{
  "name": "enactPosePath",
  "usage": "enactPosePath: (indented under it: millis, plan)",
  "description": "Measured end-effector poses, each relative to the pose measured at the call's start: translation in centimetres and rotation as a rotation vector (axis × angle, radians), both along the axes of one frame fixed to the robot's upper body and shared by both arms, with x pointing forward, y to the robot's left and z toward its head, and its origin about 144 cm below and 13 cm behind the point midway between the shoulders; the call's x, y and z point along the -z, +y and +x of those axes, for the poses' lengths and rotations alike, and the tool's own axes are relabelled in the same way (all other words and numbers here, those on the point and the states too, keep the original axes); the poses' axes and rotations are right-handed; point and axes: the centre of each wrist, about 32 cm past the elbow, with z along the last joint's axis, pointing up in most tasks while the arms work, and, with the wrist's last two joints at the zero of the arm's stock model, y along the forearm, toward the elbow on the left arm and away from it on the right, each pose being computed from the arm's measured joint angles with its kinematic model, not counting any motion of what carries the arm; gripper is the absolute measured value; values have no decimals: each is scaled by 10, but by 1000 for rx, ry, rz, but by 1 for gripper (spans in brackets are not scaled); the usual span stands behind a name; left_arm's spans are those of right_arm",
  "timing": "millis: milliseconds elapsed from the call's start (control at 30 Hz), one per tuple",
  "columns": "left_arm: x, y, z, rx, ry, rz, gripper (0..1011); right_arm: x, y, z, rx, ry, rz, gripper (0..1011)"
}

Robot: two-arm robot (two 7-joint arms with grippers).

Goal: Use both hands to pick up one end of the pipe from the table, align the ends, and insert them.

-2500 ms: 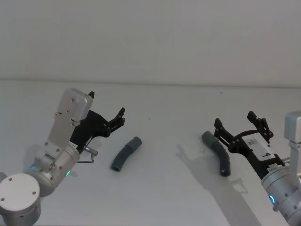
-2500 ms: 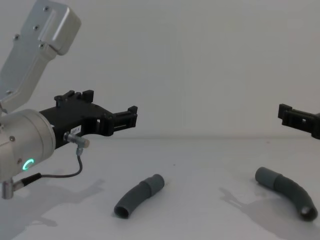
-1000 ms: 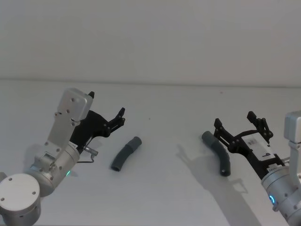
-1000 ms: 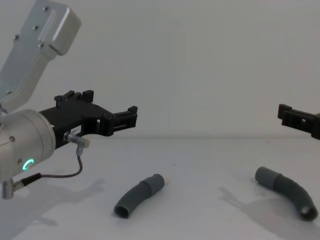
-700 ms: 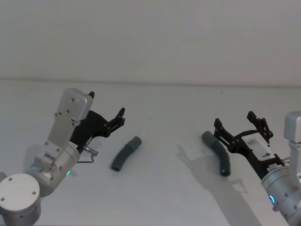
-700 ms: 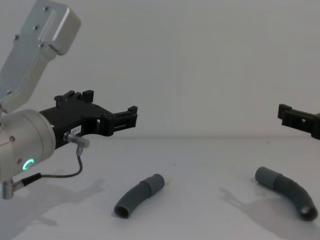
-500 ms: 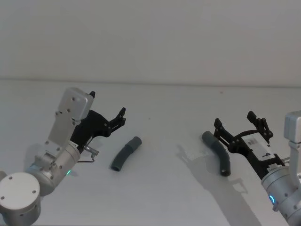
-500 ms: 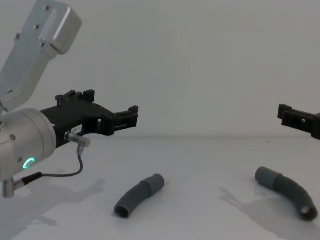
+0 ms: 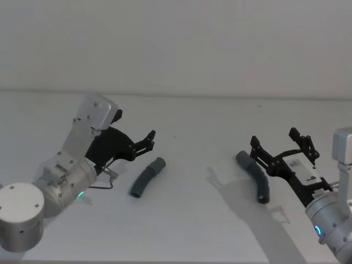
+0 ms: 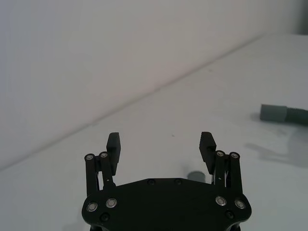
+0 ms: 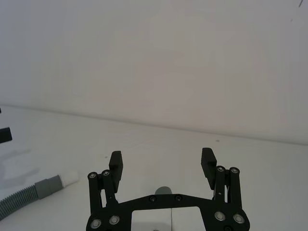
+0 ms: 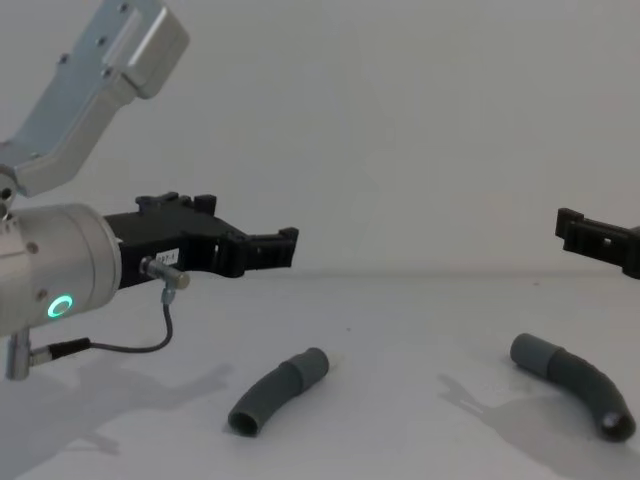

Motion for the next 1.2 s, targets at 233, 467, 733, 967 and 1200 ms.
enactPosePath:
  millis: [233, 467, 733, 967, 1200]
  plan:
    - [-10, 2, 6, 43, 88, 28, 1002, 0, 0, 0, 0, 0, 0, 1001]
    - [-17, 4, 13, 81, 184, 55, 1002, 0, 0, 0, 0, 0, 0, 1001]
    - [-19, 4, 23, 116, 282, 84, 1002, 0, 0, 0, 0, 0, 0, 1001]
    - [-19, 2, 32, 131, 330, 98, 1002, 0, 0, 0, 0, 0, 0, 1001]
    - [-19, 0, 37, 139, 354, 104, 1002, 0, 0, 0, 0, 0, 0, 1001]
